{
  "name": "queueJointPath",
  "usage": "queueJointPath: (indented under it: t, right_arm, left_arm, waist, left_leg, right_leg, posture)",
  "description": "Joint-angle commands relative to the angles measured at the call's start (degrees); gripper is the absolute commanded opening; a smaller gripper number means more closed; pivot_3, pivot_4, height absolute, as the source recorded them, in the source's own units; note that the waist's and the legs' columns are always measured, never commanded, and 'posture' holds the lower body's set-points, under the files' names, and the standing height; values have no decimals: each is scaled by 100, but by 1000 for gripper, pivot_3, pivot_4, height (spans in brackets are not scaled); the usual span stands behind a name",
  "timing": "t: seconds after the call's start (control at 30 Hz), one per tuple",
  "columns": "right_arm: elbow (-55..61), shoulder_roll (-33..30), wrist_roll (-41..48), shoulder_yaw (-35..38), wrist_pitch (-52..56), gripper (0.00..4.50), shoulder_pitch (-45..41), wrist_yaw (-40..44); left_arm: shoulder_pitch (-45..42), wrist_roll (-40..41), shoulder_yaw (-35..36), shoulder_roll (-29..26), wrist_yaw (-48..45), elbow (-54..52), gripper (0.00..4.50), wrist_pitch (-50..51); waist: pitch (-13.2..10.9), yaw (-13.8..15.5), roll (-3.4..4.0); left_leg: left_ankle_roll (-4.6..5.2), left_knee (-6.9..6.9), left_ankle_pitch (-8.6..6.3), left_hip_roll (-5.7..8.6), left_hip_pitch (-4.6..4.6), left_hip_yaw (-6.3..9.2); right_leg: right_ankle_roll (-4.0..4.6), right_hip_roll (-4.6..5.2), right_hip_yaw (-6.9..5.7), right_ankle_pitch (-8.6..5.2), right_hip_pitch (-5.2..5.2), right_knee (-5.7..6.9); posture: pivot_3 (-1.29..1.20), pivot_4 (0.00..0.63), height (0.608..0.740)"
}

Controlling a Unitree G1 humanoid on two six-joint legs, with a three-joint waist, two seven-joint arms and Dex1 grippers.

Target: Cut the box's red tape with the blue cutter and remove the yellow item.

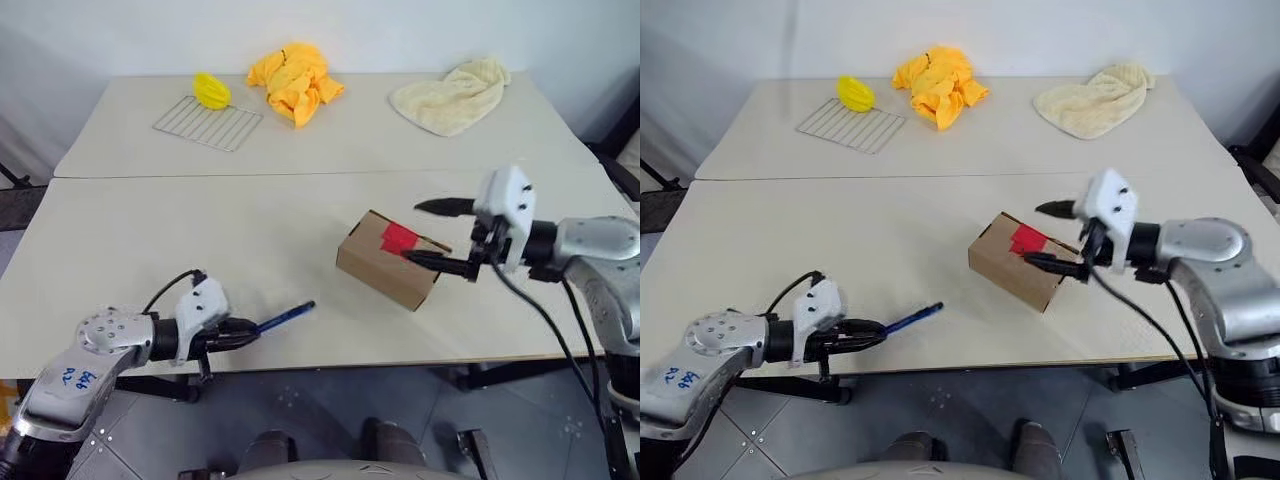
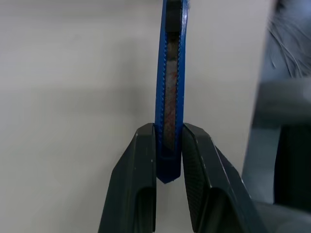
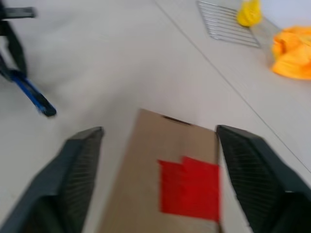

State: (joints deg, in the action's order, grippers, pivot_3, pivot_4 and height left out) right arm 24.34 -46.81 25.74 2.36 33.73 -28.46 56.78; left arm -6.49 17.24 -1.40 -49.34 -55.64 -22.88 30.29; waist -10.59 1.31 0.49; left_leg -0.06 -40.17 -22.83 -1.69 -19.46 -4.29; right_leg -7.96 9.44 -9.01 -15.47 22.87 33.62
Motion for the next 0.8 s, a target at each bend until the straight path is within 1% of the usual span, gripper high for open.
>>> queueJointPath:
  t: [0.03, 0.07, 0.1, 0.17, 0.2, 0.27, 0.3, 0.4, 0.57, 0.73, 0.8]
  right_arm:
    - [652, -16, -309, -439, 61, 2505, -30, -313]
    - [771, -75, -477, -697, 104, 2162, -52, -334]
    - [851, -97, -432, -908, 340, 1762, -79, -298]
    - [965, -54, -613, -1310, 568, 1088, -156, -408]
    - [989, 13, -787, -1555, 510, 746, -216, -447]
    - [992, 130, -1081, -1938, 398, 102, -315, -527]
    - [993, 175, -1175, -2087, 371, 42, -359, -534]
    - [963, 341, -1349, -2368, 341, 42, -428, -554]
    - [699, 685, -1740, -3017, -23, 42, -467, -426]
    - [196, 1133, -1934, -3348, -480, 42, -476, -327]
    - [-31, 1155, -2088, -3421, -702, 42, -470, -267]
  left_arm:
    - [-256, -215, -306, -129, -355, 176, 435, -481]
    - [-344, -362, -433, -150, -398, 237, 435, -669]
    - [-432, -545, -555, -151, -406, 321, 435, -895]
    - [-597, -835, -726, -135, -360, 481, 435, -1169]
    - [-696, -1027, -809, -126, -314, 585, 435, -1385]
    - [-858, -1174, -857, -20, -184, 688, 435, -1477]
    - [-897, -1227, -859, 16, -130, 697, 435, -1514]
    - [-888, -1367, -888, 17, -116, 681, 435, -1658]
    - [-556, -1504, -850, -124, -137, 500, 435, -1869]
    - [-269, -1543, -805, -259, -159, 275, 435, -1811]
    - [-209, -1519, -762, -279, -163, 199, 435, -1744]
  waist:
    - [0, -16, 0]
    - [0, -24, 0]
    - [0, -23, 0]
    - [0, -18, 0]
    - [0, -17, 0]
    - [0, -16, 0]
    - [0, -9, 0]
    - [0, -6, 0]
    - [1, -19, 0]
    - [1, -51, -1]
    - [1, -72, 0]
  left_leg:
    - [0, 0, 0, 0, 1, -2]
    - [0, 1, 0, 0, 1, -3]
    - [0, 4, 0, 0, 0, -7]
    - [0, 5, 0, 0, -5, -9]
    - [1, 4, 0, 0, -11, -10]
    - [1, 2, 0, 0, -17, -13]
    - [1, 0, 0, 0, -22, -14]
    - [2, -10, 1, 0, -45, -14]
    - [2, -20, 1, 0, -64, -12]
    - [2, -20, 1, 0, -63, -11]
    - [2, -20, 1, 0, -63, -11]
  right_leg:
    - [0, 0, 1, 0, 1, 1]
    - [0, -1, 1, 0, 2, 1]
    - [0, -1, 2, 0, 6, 1]
    - [0, -1, 1, 0, 12, 1]
    - [0, -1, 1, 0, 19, 2]
    - [0, -1, 2, 0, 27, 5]
    - [0, -1, 3, 0, 34, 9]
    - [0, -1, 4, 0, 59, 20]
    - [0, -1, 1, 0, 73, 20]
    - [0, -1, 0, 0, 73, 22]
    - [0, -1, 0, 0, 73, 23]
  posture:
    - [0, 150, 740]
    - [0, 150, 740]
    - [0, 150, 740]
    - [0, 150, 740]
    - [0, 150, 740]
    - [0, 150, 740]
    - [0, 150, 740]
    - [0, 150, 740]
    - [0, 150, 740]
    - [0, 150, 740]
    - [0, 150, 740]
